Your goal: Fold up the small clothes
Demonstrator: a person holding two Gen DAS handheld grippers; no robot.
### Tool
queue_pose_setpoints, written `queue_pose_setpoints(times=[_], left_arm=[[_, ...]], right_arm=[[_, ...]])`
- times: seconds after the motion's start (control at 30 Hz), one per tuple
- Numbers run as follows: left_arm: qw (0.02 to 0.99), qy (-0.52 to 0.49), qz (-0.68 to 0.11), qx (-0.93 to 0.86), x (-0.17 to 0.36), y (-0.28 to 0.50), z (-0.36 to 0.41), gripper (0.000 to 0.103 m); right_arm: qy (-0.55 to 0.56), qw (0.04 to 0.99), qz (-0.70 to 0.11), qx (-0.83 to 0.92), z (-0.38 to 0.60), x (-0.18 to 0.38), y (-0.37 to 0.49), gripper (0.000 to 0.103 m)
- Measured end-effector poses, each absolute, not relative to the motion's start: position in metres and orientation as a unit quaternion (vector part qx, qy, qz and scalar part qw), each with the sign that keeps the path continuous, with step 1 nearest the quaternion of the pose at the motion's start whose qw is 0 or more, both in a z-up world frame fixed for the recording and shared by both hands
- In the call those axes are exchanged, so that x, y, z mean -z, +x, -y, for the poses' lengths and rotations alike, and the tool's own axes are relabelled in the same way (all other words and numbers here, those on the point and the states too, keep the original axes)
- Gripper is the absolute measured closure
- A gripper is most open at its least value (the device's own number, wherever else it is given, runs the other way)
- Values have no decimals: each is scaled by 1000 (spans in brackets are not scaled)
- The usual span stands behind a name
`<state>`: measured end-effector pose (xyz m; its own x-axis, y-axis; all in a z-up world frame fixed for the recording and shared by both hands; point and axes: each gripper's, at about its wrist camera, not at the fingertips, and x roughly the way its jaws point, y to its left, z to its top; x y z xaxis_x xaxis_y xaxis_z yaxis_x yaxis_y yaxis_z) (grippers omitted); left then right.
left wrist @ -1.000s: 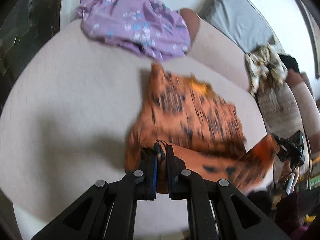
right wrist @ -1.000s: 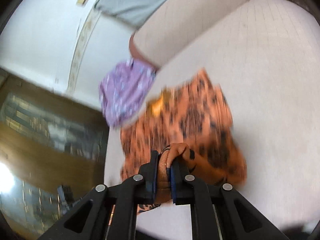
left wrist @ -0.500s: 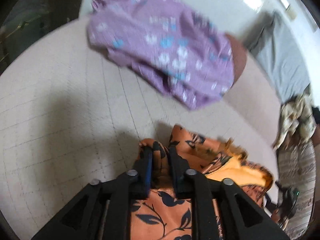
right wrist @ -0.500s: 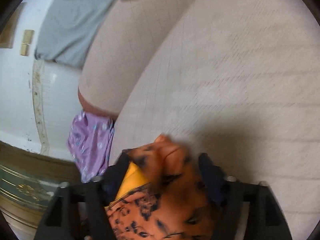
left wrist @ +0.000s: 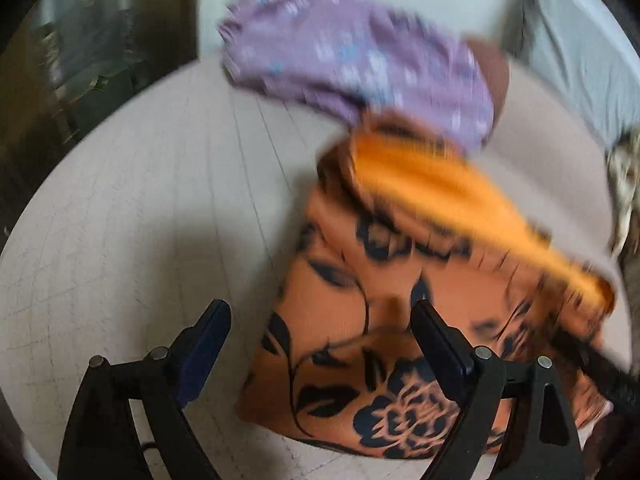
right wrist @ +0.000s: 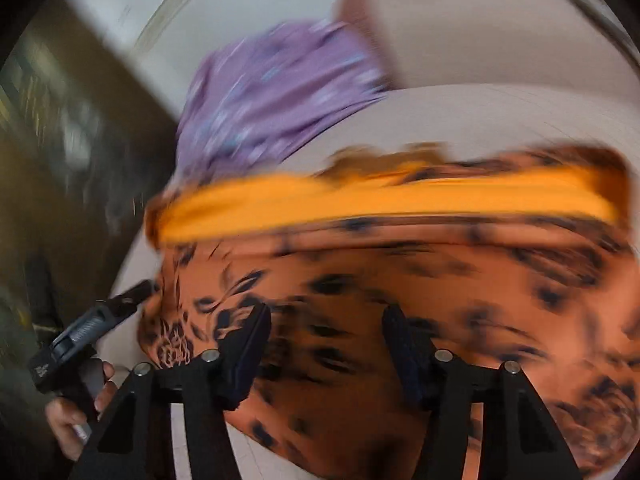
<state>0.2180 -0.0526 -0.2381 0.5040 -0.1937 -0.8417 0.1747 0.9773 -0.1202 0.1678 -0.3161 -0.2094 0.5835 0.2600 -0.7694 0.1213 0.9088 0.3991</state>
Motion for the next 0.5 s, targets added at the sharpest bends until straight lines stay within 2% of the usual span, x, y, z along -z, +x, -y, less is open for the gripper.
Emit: queue_pose_setpoints(times=[0.13,0.33,0.5], left_arm=[[868,10,-484,109,243,228,58,11],[871,2,-479,110,248,250,62,10],[874,-12,-475,103,246,257,60,10]], right_arm=[[151,856,-493,-27,283,235,230,44],[220,851,-468,96,343,253,344,46],[305,855,-398,133,410,232,305,44]])
